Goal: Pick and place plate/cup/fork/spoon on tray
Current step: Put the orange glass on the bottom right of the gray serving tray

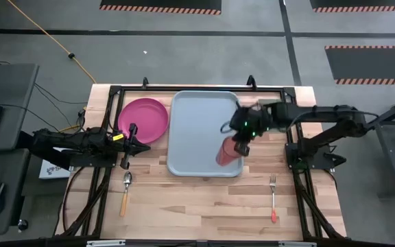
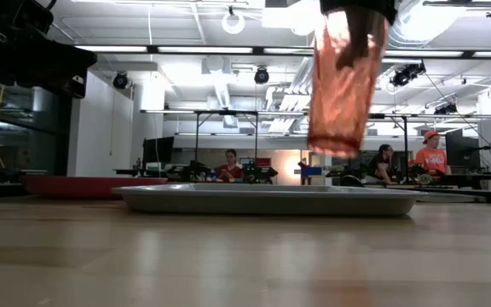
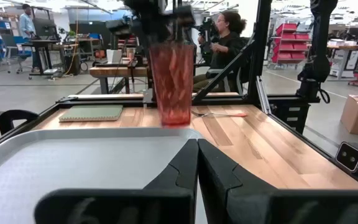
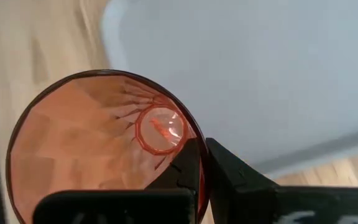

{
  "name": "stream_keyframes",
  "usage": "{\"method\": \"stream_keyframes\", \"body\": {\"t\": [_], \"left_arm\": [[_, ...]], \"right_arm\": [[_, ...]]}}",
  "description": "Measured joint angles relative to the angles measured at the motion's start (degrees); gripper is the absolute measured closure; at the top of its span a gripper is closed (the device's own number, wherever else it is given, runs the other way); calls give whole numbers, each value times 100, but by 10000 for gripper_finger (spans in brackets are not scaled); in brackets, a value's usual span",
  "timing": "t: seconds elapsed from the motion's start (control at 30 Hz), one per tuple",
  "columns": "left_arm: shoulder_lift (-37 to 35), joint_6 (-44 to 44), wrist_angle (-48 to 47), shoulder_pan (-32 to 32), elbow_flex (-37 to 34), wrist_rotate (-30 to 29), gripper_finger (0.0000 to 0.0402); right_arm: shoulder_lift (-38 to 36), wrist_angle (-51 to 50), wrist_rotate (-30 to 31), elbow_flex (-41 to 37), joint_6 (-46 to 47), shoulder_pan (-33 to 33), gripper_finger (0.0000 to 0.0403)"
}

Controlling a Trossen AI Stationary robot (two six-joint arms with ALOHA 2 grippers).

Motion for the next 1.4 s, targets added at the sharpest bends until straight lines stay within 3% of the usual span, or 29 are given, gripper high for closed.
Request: {"method": "stream_keyframes", "body": {"t": [0.23,0.4,0.63,1.4], "left_arm": [[0,0,0,1,0,2,401],[0,0,0,1,0,0,401],[0,0,-1,0,0,0,401],[0,0,0,1,-2,0,401]], "right_arm": [[75,-31,634,-295,667,408,402],[526,-173,552,-147,804,518,402],[1240,-653,479,536,315,580,403],[1358,-479,667,606,549,559,385]]}}
